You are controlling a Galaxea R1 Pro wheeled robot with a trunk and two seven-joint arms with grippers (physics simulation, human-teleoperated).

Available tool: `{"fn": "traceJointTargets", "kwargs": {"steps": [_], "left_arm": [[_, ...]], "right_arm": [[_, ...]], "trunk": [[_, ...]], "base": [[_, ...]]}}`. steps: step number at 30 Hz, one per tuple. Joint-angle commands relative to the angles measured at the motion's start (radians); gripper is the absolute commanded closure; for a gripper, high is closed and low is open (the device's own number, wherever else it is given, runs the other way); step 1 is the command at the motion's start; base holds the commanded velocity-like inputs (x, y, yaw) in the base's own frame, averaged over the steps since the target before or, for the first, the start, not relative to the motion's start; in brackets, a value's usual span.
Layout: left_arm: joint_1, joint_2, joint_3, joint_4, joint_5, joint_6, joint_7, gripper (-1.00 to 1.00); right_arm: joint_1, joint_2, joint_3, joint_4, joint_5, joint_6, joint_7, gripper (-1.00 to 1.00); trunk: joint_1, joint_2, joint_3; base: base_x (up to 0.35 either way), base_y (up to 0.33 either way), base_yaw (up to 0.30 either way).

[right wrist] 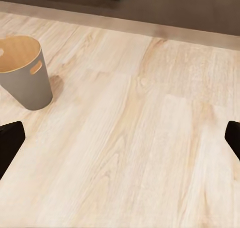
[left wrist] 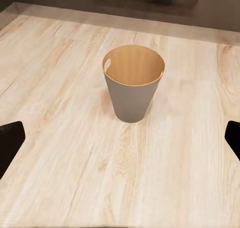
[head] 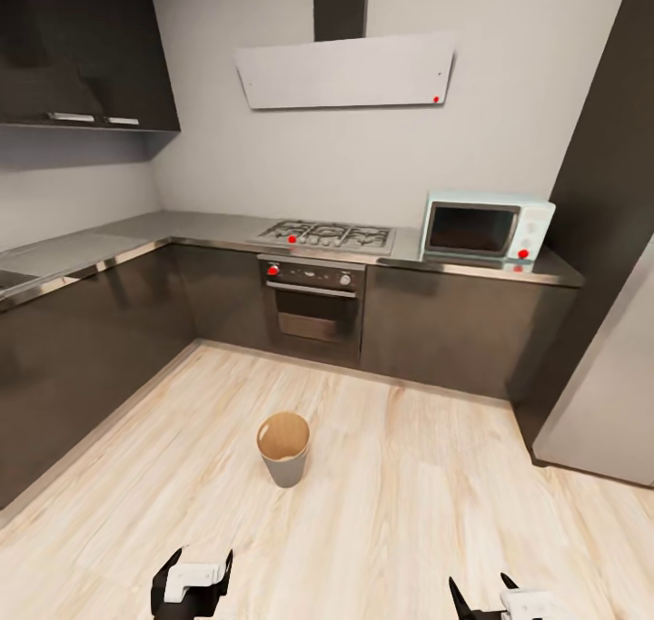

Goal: Put the three can of soda from the living room inside the tash can in the kitchen.

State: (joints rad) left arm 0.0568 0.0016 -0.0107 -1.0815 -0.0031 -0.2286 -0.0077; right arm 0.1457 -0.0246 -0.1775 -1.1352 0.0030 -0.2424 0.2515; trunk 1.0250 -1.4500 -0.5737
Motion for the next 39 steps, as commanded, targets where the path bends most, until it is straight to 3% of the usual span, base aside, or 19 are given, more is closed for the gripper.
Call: {"fn": "traceJointTargets", "kwargs": {"steps": [1,39], "left_arm": [[0.000,0.000,0.000,0.000,0.000,0.000,0.000,-1.00],[0.000,0.000,0.000,0.000,0.000,0.001,0.001,-1.00]], "right_arm": [[0.000,0.000,0.000,0.000,0.000,0.000,0.000,-1.00],[0.000,-0.001,0.000,0.000,0.000,0.000,0.000,-1.00]], "trunk": [[0.000,0.000,0.000],[0.000,0.000,0.001]], "base": [[0.000,0.000,0.248],[0.000,0.000,0.248]]}}
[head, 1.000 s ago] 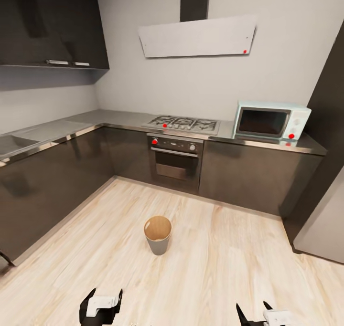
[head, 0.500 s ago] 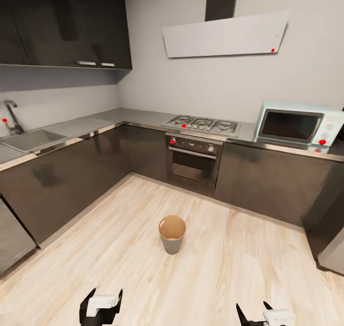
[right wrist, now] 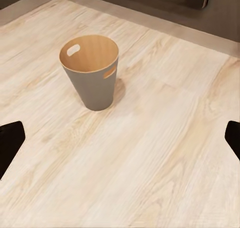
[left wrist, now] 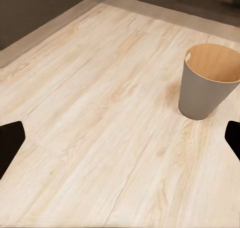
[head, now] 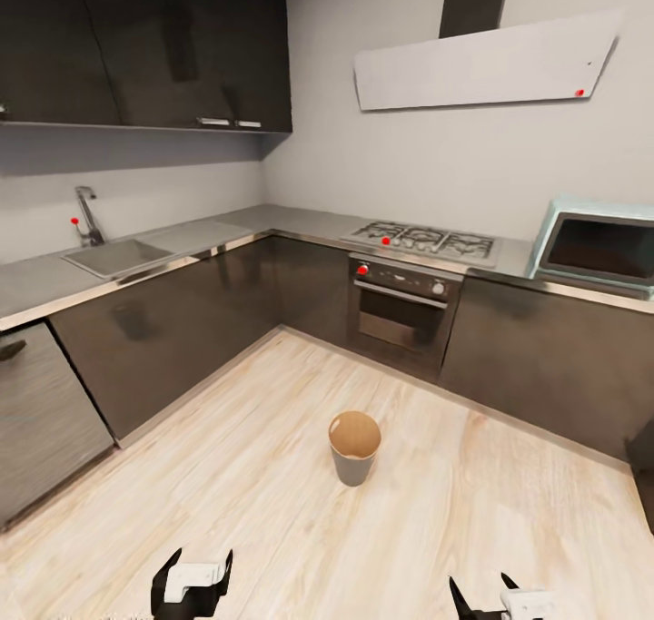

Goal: Put the three can of soda from the living room inside the tash can in the kitchen.

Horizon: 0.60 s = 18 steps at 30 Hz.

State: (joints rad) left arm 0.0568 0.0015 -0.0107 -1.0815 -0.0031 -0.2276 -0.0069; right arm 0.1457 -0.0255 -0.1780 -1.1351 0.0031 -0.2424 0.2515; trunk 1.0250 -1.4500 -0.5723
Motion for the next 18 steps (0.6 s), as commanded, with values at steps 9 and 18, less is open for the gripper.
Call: {"fn": "traceJointTargets", "kwargs": {"steps": [9,18], "left_arm": [[0.000,0.000,0.000,-0.001,0.000,0.001,-0.001,-1.00],[0.000,0.000,0.000,0.000,0.000,0.001,-0.001,-1.00]], "right_arm": [[0.000,-0.001,0.000,0.000,0.000,0.000,0.000,-1.00],[0.000,-0.001,0.000,0.000,0.000,0.000,0.000,-1.00]], "trunk": [[0.000,0.000,0.001],[0.000,0.000,-0.003]], "base": [[0.227,0.000,0.228],[0.189,0.000,0.158]]}}
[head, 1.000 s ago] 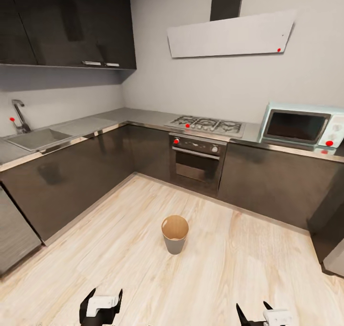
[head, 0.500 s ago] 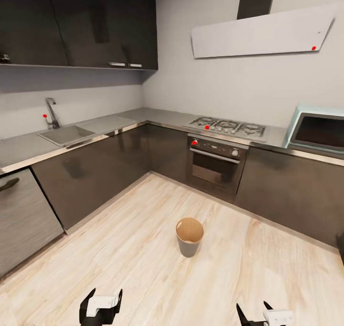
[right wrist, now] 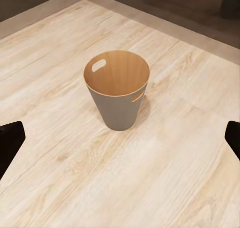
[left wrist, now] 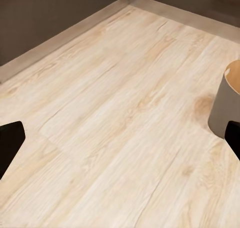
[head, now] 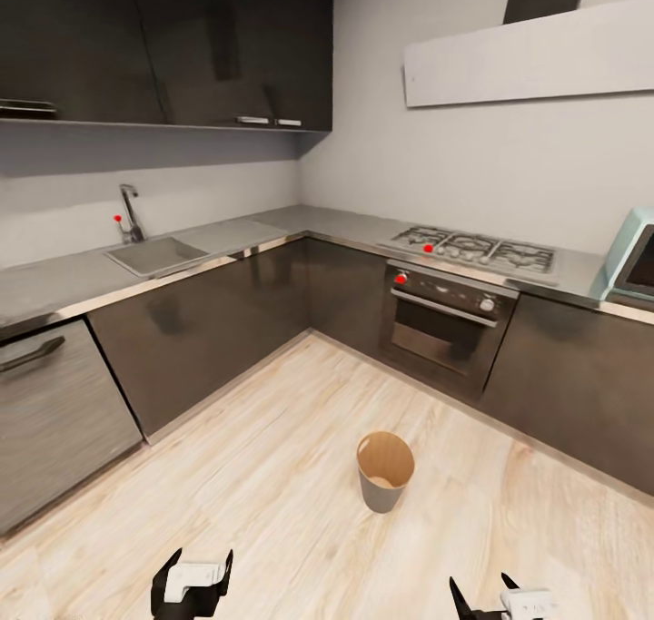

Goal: Put the three can of soda from the living room inside the tash can in the kitchen.

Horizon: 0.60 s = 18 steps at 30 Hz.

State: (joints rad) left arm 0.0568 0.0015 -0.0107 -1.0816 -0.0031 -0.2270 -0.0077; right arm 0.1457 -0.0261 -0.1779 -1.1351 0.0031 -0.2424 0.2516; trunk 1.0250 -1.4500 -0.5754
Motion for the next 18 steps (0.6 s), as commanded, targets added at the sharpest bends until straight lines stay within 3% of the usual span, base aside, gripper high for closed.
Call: {"fn": "traceJointTargets", "kwargs": {"steps": [1,12,18], "left_arm": [[0.000,0.000,0.000,0.000,0.000,0.000,0.000,-1.00],[0.000,0.000,0.000,0.000,0.000,0.000,0.001,-1.00],[0.000,0.000,0.000,0.000,0.000,0.000,0.004,-1.00]], "right_arm": [[0.000,0.000,0.000,0.000,0.000,0.000,0.000,-1.00],[0.000,0.000,0.000,0.000,0.000,0.000,0.000,-1.00],[0.000,0.000,0.000,0.000,0.000,0.000,0.000,-1.00]], "trunk": [[0.000,0.000,0.000],[0.000,0.000,-0.006],[0.000,0.000,-0.010]], "base": [[0.066,0.000,0.094],[0.019,0.000,0.021],[0.209,0.000,0.001]]}}
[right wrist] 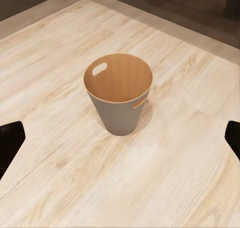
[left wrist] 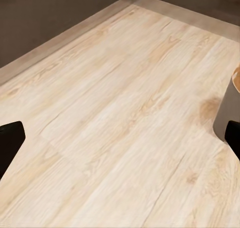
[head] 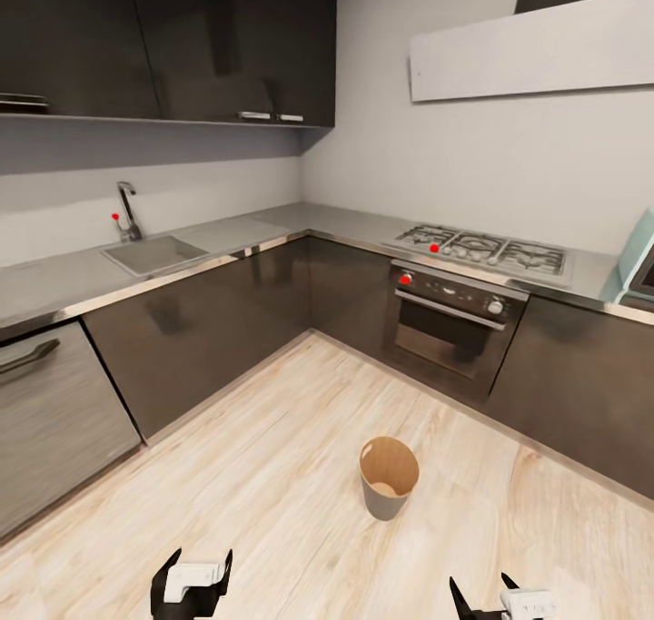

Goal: Put the three can of soda from the living room inside the tash can in the kitchen.

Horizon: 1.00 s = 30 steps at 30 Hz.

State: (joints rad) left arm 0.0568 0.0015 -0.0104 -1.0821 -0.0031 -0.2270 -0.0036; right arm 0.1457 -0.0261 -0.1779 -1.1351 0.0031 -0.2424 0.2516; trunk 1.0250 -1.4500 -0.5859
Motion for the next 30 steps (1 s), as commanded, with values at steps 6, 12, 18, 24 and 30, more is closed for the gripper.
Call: {"fn": "traceJointTargets", "kwargs": {"steps": [6,12,18,24,30], "left_arm": [[0.000,0.000,0.000,0.000,0.000,0.000,0.000,-1.00],[0.000,0.000,0.000,0.000,0.000,0.000,0.001,-1.00],[0.000,0.000,0.000,0.000,0.000,0.000,0.001,-1.00],[0.000,0.000,0.000,0.000,0.000,0.000,0.001,-1.00],[0.000,0.000,0.000,0.001,0.000,0.000,0.001,-1.00]], "right_arm": [[0.000,0.000,0.000,0.000,0.000,0.000,0.000,-1.00],[0.000,0.000,0.000,0.000,0.000,0.000,0.000,-1.00],[0.000,0.000,0.000,0.000,0.000,0.000,0.000,-1.00],[0.000,0.000,-0.001,0.000,0.000,0.000,0.000,-1.00],[0.000,0.000,-0.001,0.000,0.000,0.000,0.000,-1.00]], "trunk": [[0.000,0.000,-0.003],[0.000,0.000,-0.004],[0.000,0.000,-0.004],[0.000,0.000,-0.004],[0.000,0.000,-0.004]], "base": [[0.308,0.000,0.000],[0.323,0.000,0.000],[0.324,0.000,0.000],[0.325,0.000,0.000],[0.325,0.000,0.000]]}}
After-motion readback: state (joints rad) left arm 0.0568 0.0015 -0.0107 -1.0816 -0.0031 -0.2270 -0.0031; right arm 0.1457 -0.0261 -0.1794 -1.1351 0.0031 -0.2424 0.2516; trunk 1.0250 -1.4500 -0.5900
